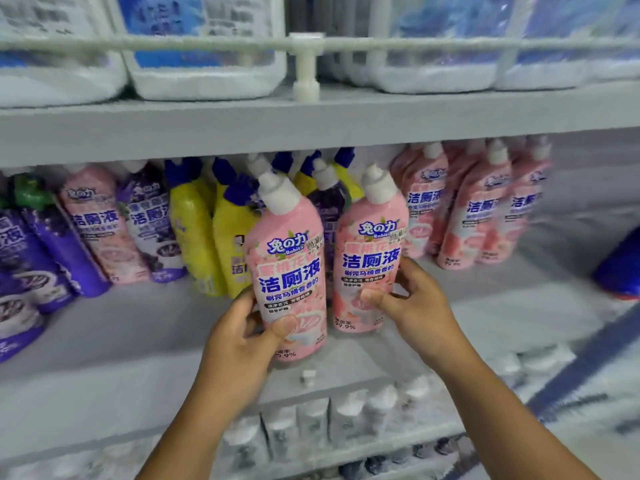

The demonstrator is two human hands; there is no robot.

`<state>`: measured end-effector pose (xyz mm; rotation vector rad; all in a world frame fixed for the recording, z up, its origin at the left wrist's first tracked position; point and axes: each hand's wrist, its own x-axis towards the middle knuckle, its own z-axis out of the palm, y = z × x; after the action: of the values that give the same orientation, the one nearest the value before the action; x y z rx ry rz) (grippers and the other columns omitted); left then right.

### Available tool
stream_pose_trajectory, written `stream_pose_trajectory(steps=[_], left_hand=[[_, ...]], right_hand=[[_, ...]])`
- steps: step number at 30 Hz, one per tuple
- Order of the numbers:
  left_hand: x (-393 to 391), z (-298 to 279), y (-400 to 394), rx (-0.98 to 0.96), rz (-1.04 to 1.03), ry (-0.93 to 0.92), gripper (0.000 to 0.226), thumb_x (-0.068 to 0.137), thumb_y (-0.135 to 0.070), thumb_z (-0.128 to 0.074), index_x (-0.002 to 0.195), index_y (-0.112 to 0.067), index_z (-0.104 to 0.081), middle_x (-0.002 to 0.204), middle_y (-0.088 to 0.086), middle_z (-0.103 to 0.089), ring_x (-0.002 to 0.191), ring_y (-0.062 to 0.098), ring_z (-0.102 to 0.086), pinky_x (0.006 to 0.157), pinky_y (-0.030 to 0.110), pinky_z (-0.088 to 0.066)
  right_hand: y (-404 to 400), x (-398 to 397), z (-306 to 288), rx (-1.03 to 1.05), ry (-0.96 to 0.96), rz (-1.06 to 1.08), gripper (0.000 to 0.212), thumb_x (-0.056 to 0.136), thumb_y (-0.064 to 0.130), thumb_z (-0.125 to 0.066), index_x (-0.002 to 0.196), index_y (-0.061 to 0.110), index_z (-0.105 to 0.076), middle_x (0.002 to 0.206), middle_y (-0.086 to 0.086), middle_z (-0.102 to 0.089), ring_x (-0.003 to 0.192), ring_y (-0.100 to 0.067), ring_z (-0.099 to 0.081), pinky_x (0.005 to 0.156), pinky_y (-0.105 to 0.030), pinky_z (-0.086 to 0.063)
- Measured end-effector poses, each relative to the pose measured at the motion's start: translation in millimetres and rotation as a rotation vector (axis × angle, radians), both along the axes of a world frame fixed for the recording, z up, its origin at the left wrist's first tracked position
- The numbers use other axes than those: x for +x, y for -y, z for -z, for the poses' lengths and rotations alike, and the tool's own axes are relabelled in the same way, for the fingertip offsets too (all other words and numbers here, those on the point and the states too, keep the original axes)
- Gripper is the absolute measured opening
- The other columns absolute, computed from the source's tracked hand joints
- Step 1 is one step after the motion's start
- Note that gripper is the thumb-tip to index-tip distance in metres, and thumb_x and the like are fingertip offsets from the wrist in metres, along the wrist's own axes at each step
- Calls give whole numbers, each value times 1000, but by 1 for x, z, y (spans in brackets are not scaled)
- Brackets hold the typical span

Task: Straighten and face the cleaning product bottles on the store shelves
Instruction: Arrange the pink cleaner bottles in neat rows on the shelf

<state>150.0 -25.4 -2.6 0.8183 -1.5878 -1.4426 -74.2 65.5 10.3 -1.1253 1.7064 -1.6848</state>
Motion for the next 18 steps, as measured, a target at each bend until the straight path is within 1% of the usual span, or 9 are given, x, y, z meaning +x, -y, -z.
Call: stream_pose_trajectory(steps=[2,5,8,11,14,18], left_hand=[[-39,0,-15,-13,3,-8,39,88,2,-70,114,-27,-66,107,-12,-78,96,2,-74,74,17,-57],[-92,4,-31,-25,7,-11,36,88,-2,-72,113,-27,-66,108,-12,-78,100,6,-73,77,21,-59],[-136,8,-42,-32,8,-16,36,90,1,-70,114,-24,-65,107,-13,-78,100,7,-74,75,18,-57],[-169,14,-46,-56,-1,23,36,90,-1,-70,117,-24,-64,107,-15,-77,101,5,-73,77,16,-56],[-195,22,-41,-77,-29,82,34,90,-4,-73,112,-28,-63,103,-15,-78,98,3,-73,76,14,-55],[-225,30,-32,-47,-46,109,39,90,-7,-73,116,-34,-60,109,-14,-76,97,-1,-72,76,13,-54]], right_hand=[[-22,-37,2,1,-2,35,49,80,3,-80,121,25,-67,109,11,-76,101,0,-68,76,-14,-55],[-45,-88,6,8,-18,66,44,82,5,-79,116,30,-68,104,17,-76,97,2,-68,74,-14,-54],[-57,-129,12,32,-35,83,43,83,9,-79,120,29,-67,105,18,-75,94,5,-67,75,-15,-51],[-66,-160,16,39,-32,87,44,84,10,-78,119,33,-66,107,18,-75,97,3,-67,78,-17,-52],[-72,-186,18,46,-70,85,43,84,9,-78,116,35,-65,106,18,-74,95,7,-66,72,-9,-51],[-75,-217,21,41,-101,102,48,86,6,-75,126,31,-62,112,13,-72,95,4,-67,73,-8,-50]])
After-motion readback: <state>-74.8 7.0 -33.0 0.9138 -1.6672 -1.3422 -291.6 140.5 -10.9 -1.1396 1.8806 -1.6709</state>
